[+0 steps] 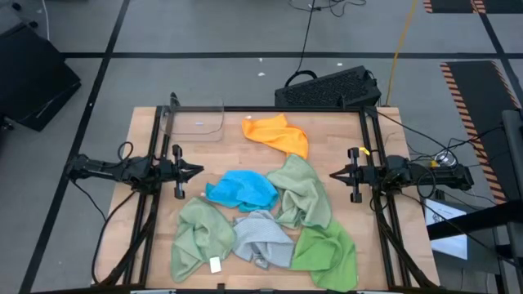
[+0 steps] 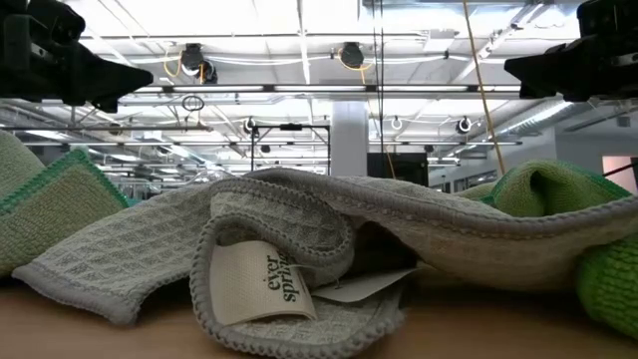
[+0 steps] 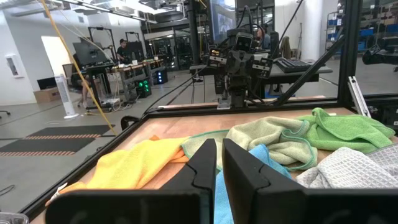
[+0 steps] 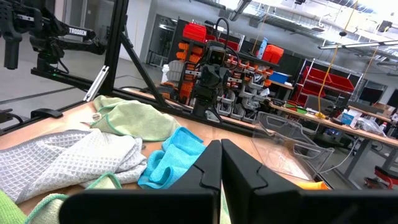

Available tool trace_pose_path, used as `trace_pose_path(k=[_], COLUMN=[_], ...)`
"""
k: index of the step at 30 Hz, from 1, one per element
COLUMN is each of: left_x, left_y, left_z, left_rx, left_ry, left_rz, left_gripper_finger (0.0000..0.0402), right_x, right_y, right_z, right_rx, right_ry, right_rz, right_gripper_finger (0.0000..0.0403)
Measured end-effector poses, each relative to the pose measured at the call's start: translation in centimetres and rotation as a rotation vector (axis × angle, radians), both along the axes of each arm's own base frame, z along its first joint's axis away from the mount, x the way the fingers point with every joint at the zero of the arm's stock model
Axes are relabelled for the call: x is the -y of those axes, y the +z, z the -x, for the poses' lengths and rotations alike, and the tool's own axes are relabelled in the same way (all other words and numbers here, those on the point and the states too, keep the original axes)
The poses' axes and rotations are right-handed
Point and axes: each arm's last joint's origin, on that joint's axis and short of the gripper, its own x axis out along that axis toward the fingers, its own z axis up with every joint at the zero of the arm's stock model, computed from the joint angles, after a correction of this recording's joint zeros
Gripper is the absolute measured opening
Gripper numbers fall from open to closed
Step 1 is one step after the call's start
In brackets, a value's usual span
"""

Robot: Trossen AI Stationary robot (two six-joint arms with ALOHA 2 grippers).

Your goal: Fold microfiber towels

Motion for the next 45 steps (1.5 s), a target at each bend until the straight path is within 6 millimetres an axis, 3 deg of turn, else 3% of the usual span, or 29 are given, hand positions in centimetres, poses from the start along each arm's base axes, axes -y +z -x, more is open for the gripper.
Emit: trace_pose_path(k=[33,45], left_x=[-0.01,0.32], left_y=[0.01,0.08], left_z=[0.00,-0.01], left_rx=[0.001,0.019], left_ry=[0.002,-0.120], left_rz=[0.001,0.155], left_gripper_finger=[0.0031,0.0030], right_x=[0.00,0.00], right_y=[0.00,0.00], right_z=[0.00,0.00], right_rx=[0.000,0.000], right_ry=[0.000,0.000], right_rz=[0.000,0.000], right_gripper_finger=[0.0000,0.0000])
